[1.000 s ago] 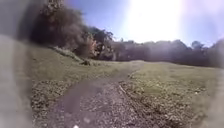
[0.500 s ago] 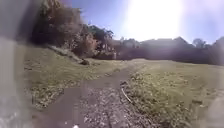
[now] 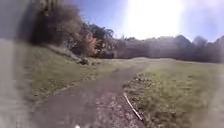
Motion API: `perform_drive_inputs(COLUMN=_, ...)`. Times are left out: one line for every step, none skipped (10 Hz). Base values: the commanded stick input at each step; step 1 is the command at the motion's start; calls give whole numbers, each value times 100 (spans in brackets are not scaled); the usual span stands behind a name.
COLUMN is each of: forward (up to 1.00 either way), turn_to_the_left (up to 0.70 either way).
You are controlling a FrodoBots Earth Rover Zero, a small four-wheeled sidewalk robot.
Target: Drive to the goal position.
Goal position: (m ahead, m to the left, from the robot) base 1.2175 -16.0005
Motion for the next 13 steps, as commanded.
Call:
perform_drive_inputs(forward=100, turn_to_the_left=0)
perform_drive_inputs(forward=100, turn_to_the_left=0)
perform_drive_inputs(forward=100, turn_to_the_left=0)
perform_drive_inputs(forward=100, turn_to_the_left=0)
perform_drive_inputs(forward=100, turn_to_the_left=0)
perform_drive_inputs(forward=100, turn_to_the_left=0)
perform_drive_inputs(forward=100, turn_to_the_left=1)
perform_drive_inputs(forward=100, turn_to_the_left=3)
perform_drive_inputs(forward=100, turn_to_the_left=11)
perform_drive_inputs(forward=100, turn_to_the_left=10)
perform_drive_inputs(forward=100, turn_to_the_left=-23)
perform_drive_inputs(forward=100, turn_to_the_left=-35)
perform_drive_inputs(forward=100, turn_to_the_left=-40)
